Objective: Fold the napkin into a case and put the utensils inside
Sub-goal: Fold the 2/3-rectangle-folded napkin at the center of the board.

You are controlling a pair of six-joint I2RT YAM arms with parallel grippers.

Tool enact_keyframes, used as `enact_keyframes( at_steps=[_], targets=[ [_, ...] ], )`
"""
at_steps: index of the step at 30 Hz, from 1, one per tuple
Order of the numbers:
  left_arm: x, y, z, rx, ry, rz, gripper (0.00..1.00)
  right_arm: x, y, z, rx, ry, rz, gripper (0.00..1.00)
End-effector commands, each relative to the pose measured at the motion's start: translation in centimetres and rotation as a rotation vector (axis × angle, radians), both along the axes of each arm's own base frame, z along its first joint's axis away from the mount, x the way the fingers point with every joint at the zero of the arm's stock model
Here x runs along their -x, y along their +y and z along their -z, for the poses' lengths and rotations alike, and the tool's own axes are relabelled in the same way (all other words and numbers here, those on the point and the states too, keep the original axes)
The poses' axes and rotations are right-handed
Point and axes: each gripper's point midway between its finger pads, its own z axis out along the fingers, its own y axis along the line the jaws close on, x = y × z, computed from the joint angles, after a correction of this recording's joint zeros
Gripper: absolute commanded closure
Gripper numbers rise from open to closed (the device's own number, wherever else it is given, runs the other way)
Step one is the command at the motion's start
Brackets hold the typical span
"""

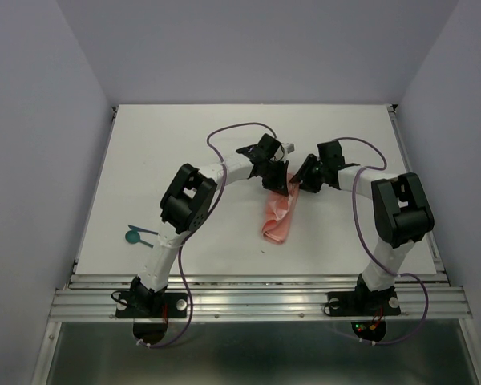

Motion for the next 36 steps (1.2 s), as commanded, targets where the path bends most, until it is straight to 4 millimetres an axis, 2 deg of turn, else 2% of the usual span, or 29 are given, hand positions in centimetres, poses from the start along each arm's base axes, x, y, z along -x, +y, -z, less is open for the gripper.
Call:
enact_keyframes(
  at_steps=[1, 8, 10, 12, 16, 18, 19, 23, 25, 26, 27, 30, 32, 34, 35, 36],
  targets=[
    [-0.1, -0.2, -3.3, 0.059, -0.066, 0.057, 1.00, 0.2, -0.2, 1.3, 0.001, 0.029, 0.010, 0.52],
    [0.6, -0.6, -3.8, 0.100, -0.069, 0.113, 1.00, 0.4, 0.0, 2.1, -0.015, 0.052, 0.014, 0.60],
    [0.6, -0.6, -3.9, 0.102, -0.077, 0.119, 1.00, 0.4, 0.1, 2.3, -0.018, 0.056, 0.012, 0.59],
    [0.6, -0.5, -3.7, 0.096, -0.075, 0.121, 1.00, 0.4, 0.2, 2.5, -0.021, 0.060, 0.009, 0.52],
    [0.6, -0.4, -3.4, 0.093, -0.065, 0.121, 1.00, 0.4, 0.1, 2.6, -0.017, 0.061, 0.012, 0.56],
    [0.6, -0.4, -3.4, 0.097, -0.065, 0.124, 1.00, 0.4, 0.1, 2.6, -0.017, 0.061, 0.012, 0.69],
    [0.6, -0.5, -3.4, 0.098, -0.068, 0.127, 1.00, 0.5, 0.1, 2.6, -0.020, 0.062, 0.011, 0.79],
    [0.3, -0.4, -3.9, 0.087, -0.088, 0.120, 1.00, 0.5, 0.1, 2.5, -0.023, 0.058, 0.018, 0.96],
    [0.1, -0.1, -4.0, 0.072, -0.099, 0.116, 0.99, 0.4, 0.0, 2.4, -0.019, 0.055, 0.029, 0.99],
    [0.1, 0.1, -4.1, 0.058, -0.100, 0.114, 0.92, 0.5, -0.1, 2.3, -0.016, 0.053, 0.033, 0.99],
    [-0.1, 0.3, -4.6, 0.051, -0.121, 0.111, 0.72, 0.4, -0.2, 2.2, -0.016, 0.049, 0.042, 0.99],
    [0.0, 0.9, -6.2, 0.041, -0.151, 0.115, 0.46, 0.2, -0.4, 1.8, -0.011, 0.037, 0.061, 0.99],
    [0.1, 1.3, -7.9, 0.042, -0.180, 0.116, 0.39, 0.1, -0.6, 1.6, -0.008, 0.032, 0.071, 0.99],
    [0.4, 1.7, -8.7, 0.036, -0.196, 0.113, 0.27, 0.0, -0.6, 1.4, -0.005, 0.025, 0.073, 0.99],
    [0.4, 1.9, -9.8, 0.043, -0.216, 0.108, 0.26, 0.0, -0.6, 1.4, -0.005, 0.023, 0.073, 0.99],
    [0.7, 2.2, -9.9, 0.039, -0.215, 0.104, 0.26, -0.1, -0.6, 1.3, -0.005, 0.022, 0.073, 0.99]
  ],
)
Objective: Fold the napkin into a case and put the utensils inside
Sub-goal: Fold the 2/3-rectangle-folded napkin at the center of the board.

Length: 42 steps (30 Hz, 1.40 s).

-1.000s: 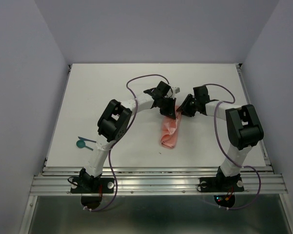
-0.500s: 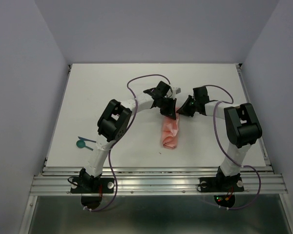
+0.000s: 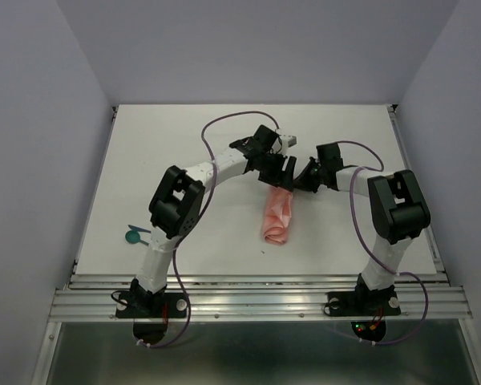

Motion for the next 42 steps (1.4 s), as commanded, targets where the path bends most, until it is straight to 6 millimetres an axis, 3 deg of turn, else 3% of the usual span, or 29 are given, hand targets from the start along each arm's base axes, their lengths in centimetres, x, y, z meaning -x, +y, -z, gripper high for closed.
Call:
enact_keyframes(
  at_steps=[1, 2, 4, 6, 9, 10, 11, 15, 20, 23, 33, 42],
  targets=[
    [0.3, 1.3, -6.2, 0.039, -0.115, -0.004, 0.26, 0.5, -0.9, 0.2, 0.039, 0.007, 0.026, 0.99],
    [0.4, 1.5, -7.0, 0.045, -0.125, -0.012, 0.26, 0.5, -0.9, 0.3, 0.038, 0.008, 0.025, 0.99],
    [0.9, 2.0, -6.6, 0.032, -0.111, -0.026, 0.27, 0.6, -0.8, 0.3, 0.037, 0.009, 0.024, 0.99],
    [1.2, 2.3, -7.2, 0.050, -0.113, -0.051, 0.37, 0.6, -0.8, 0.3, 0.036, 0.012, 0.024, 0.99],
    [2.5, 3.1, -5.5, 0.039, -0.059, -0.072, 0.75, 0.6, -0.8, 0.3, 0.035, 0.009, 0.022, 0.99],
    [2.7, 3.2, -5.1, 0.036, -0.046, -0.077, 0.93, 0.6, -0.8, 0.2, 0.033, 0.007, 0.021, 0.99],
    [2.9, 3.2, -4.8, 0.037, -0.035, -0.083, 1.00, 0.5, -0.7, 0.1, 0.032, 0.006, 0.019, 0.99],
    [4.0, 3.6, -2.4, 0.011, 0.037, -0.103, 1.00, 0.5, -0.7, 0.1, 0.030, 0.006, 0.020, 0.99],
    [5.3, 3.4, -1.7, 0.017, 0.060, -0.062, 1.00, 0.5, -0.8, 0.0, 0.031, 0.005, 0.023, 0.99],
    [7.2, 2.7, -1.4, 0.039, 0.084, 0.022, 1.00, 0.6, -0.8, 0.2, 0.031, 0.008, 0.024, 0.99],
    [11.6, 2.5, 3.4, -0.032, 0.167, 0.166, 1.00, 0.9, -0.8, 0.7, 0.031, 0.020, 0.027, 0.99],
    [12.6, 2.8, 2.0, -0.057, 0.128, 0.251, 1.00, 0.9, -0.8, 0.8, 0.032, 0.024, 0.029, 0.99]
  ],
)
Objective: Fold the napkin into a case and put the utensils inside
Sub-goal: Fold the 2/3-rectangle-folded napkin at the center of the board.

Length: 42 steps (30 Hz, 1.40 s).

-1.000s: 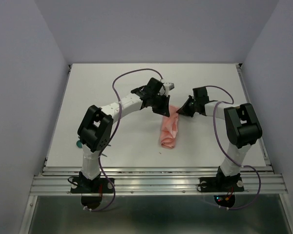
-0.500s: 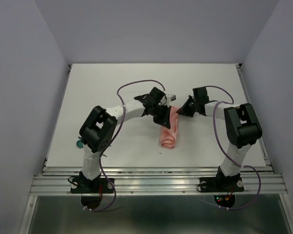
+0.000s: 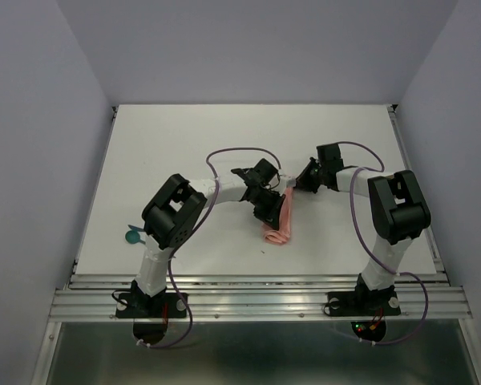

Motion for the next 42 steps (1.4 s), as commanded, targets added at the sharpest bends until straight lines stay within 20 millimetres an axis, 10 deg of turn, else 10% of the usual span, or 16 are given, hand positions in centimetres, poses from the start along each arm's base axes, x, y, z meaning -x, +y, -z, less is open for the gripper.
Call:
enact_keyframes(
  at_steps=[1, 10, 23, 34, 42],
  targets=[
    [0.4, 0.1, -2.8, 0.018, -0.055, 0.079, 1.00, 0.8, -0.8, 0.8, 0.037, 0.023, 0.019, 0.99],
    [-0.7, -1.3, -7.8, 0.093, -0.113, 0.061, 1.00, 0.8, -0.9, 0.6, 0.041, 0.016, 0.017, 0.99],
    [1.7, -2.4, -6.2, 0.126, -0.043, 0.103, 1.00, 0.8, -0.7, 0.9, 0.038, 0.023, 0.011, 0.99],
    [3.2, -1.2, 0.3, 0.005, 0.016, 0.080, 1.00, 1.0, -0.8, 1.2, 0.043, 0.030, 0.009, 0.99],
    [1.7, -1.6, -2.6, 0.016, -0.064, 0.070, 1.00, 0.9, -0.7, 0.9, 0.040, 0.021, -0.002, 0.99]
  ],
)
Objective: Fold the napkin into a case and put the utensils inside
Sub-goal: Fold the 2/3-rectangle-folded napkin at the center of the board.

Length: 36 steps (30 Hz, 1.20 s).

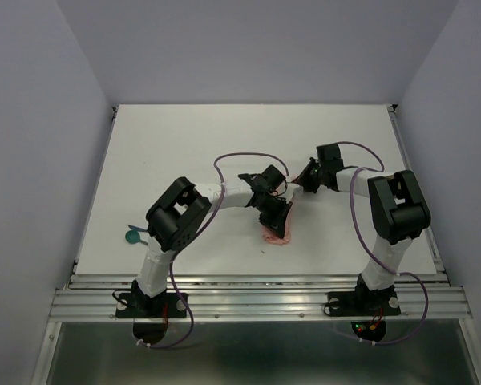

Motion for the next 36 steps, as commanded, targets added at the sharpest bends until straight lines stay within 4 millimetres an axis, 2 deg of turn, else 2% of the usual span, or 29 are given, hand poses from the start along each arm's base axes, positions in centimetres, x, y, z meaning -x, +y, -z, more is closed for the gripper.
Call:
enact_keyframes(
  at_steps=[1, 4, 5, 8, 11, 12, 13, 16, 17, 18, 19, 22, 24, 26, 27, 29, 30, 31, 36],
  targets=[
    [-1.5, -0.7, -3.9, 0.040, -0.100, -0.001, 1.00, 1.0, -0.8, 0.8, 0.043, 0.020, -0.002, 0.99],
    [-2.2, -0.8, -7.0, 0.096, -0.134, -0.005, 1.00, 1.1, -1.0, 0.4, 0.054, 0.017, 0.009, 0.99],
    [-3.1, -0.7, -8.6, 0.119, -0.158, -0.017, 1.00, 1.3, -1.3, 0.2, 0.065, 0.017, 0.017, 0.99],
    [-4.5, 0.3, -10.5, 0.140, -0.179, -0.043, 1.00, 1.9, -2.1, -0.2, 0.087, 0.021, 0.057, 0.99],
    [-5.8, 1.3, -11.4, 0.150, -0.188, -0.070, 1.00, 2.9, -2.6, -0.1, 0.076, 0.044, 0.107, 0.99],
    [-6.6, 1.9, -11.8, 0.157, -0.196, -0.093, 1.00, 3.8, -2.8, 0.7, 0.073, 0.070, 0.126, 0.99],
    [-7.1, 2.3, -12.0, 0.160, -0.200, -0.105, 1.00, 4.2, -2.8, 0.5, 0.043, 0.079, 0.165, 0.99],
    [-8.8, 3.4, -12.4, 0.155, -0.214, -0.172, 1.00, 6.3, -2.9, 1.6, -0.033, 0.128, 0.265, 0.99],
    [-9.4, 3.5, -12.6, 0.158, -0.226, -0.193, 1.00, 6.9, -3.0, 1.9, -0.050, 0.144, 0.295, 0.99],
    [-9.9, 3.7, -12.8, 0.155, -0.238, -0.219, 1.00, 6.5, -2.9, 1.7, -0.085, 0.118, 0.330, 0.99],
    [-10.6, 3.9, -12.8, 0.141, -0.256, -0.252, 1.00, 7.9, -2.8, 2.2, -0.114, 0.142, 0.372, 0.99],
    [-11.7, 3.9, -13.7, 0.143, -0.288, -0.318, 1.00, 8.4, -2.1, 1.7, -0.139, 0.115, 0.408, 0.99],
    [-12.6, 4.3, -14.2, 0.131, -0.321, -0.370, 1.00, 8.1, -2.4, 1.3, -0.106, 0.096, 0.417, 0.81],
    [-13.2, 4.6, -14.6, 0.121, -0.344, -0.402, 0.92, 7.3, -2.5, 0.2, -0.070, 0.047, 0.389, 0.68],
    [-13.3, 4.7, -14.9, 0.120, -0.355, -0.410, 0.91, 7.3, -2.5, 0.0, -0.055, 0.041, 0.377, 0.56],
    [-13.8, 5.0, -15.0, 0.097, -0.384, -0.434, 0.85, 6.5, -2.8, -1.1, -0.010, -0.001, 0.347, 0.49],
    [-14.2, 5.2, -15.1, 0.083, -0.404, -0.448, 0.77, 6.5, -3.1, -1.2, 0.026, -0.017, 0.319, 0.48],
    [-14.4, 5.1, -15.4, 0.079, -0.418, -0.453, 0.75, 6.2, -3.1, -1.7, 0.034, -0.037, 0.306, 0.48],
    [-14.0, 4.0, -15.3, 0.029, -0.449, -0.463, 0.70, 6.4, -3.5, -2.8, 0.101, -0.065, 0.231, 0.47]
  ],
)
